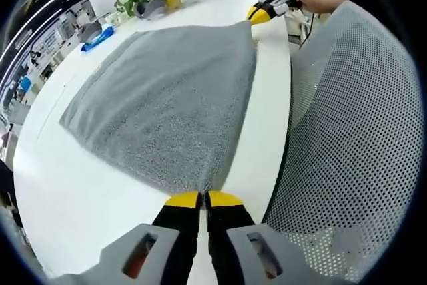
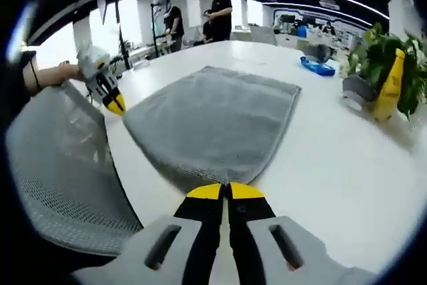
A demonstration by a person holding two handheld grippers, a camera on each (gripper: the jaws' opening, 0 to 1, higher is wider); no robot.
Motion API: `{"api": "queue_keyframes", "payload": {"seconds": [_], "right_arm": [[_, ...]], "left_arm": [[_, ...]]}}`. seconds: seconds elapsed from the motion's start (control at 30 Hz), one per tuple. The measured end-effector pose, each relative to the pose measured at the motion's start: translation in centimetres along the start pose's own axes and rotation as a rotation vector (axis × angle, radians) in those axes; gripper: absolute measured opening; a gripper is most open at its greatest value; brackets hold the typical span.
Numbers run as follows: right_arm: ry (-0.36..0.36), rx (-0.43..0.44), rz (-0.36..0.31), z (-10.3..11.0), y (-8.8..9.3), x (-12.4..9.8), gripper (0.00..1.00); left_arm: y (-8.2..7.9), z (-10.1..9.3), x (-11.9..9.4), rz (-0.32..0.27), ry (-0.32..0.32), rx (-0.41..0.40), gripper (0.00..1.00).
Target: Fold the towel on the table until its edges align and the towel forms a compact rectangular stack.
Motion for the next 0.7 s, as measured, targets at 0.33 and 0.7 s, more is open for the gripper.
{"api": "queue_keyframes", "payload": {"seconds": [0.33, 0.7], "right_arm": [[-0.005, 0.309, -0.152, -1.0, -1.7, -1.4, 0.00], [-0.055, 0.352, -0.281, -0.5, -5.3, -2.7, 0.00]], "left_arm": [[-2.6, 2.1, -3.5, -0.280, -0.118, -0.142, 0.02], [-4.8, 2.8, -6.8, -0.551, -0.176, -0.189, 0.01]]}}
Point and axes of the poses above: the point that each gripper's makers call its tool centre point, and the gripper's own axes: x roughly forward along the fingers, z roughly to its left, y roughly out of its underside, the point moved 6 cm from there along -x, roughly backward along the fingers, and after that the axes turned 13 degrees about y, right-handed, at the moved point
